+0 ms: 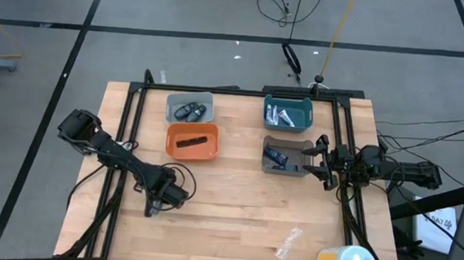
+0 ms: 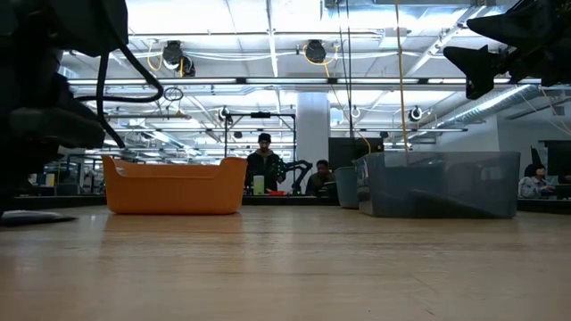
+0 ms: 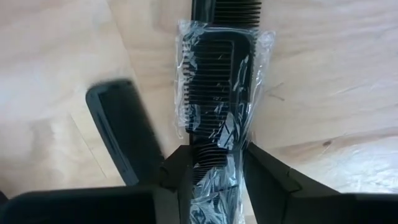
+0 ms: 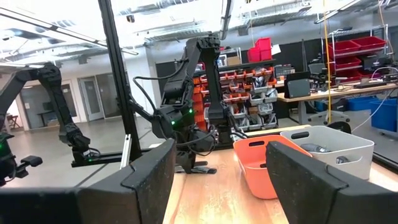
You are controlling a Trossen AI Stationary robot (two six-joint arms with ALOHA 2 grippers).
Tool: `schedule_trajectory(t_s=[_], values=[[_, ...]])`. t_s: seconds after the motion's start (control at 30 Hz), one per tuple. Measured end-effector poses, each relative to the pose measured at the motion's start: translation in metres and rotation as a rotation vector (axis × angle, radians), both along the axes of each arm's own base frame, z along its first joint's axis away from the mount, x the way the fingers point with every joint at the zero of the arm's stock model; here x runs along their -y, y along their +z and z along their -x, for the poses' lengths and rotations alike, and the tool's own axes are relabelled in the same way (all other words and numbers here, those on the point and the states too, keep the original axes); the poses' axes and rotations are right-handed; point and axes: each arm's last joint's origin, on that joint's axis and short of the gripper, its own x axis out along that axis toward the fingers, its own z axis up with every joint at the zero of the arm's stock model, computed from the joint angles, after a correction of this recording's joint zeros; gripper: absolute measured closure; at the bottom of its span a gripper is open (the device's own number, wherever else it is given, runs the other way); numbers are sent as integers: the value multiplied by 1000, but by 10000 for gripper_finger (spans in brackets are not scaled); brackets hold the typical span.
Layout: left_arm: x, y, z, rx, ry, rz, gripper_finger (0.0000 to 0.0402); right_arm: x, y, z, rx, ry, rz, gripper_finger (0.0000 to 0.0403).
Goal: Pick & Place Travel size toiletries
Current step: Put the black comb into the orange bin
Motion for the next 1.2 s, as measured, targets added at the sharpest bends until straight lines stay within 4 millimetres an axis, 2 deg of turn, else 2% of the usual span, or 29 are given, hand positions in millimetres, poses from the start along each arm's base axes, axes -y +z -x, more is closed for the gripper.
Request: schedule_trajectory(t_s=[0.1, 0.43, 0.67, 1.2], values=[[-1, 4, 0, 22, -17, -3, 290, 0, 0, 0, 0, -1, 2, 165], [-5, 20, 3, 133, -38, -53, 342, 0, 0, 0, 0, -1, 3, 165], [-7, 32, 4, 208, -55, -91, 399, 0, 0, 0, 0, -1, 3, 165], [-6, 42, -2, 289, -115, -120, 402, 0, 0, 0, 0, -1, 3, 165]])
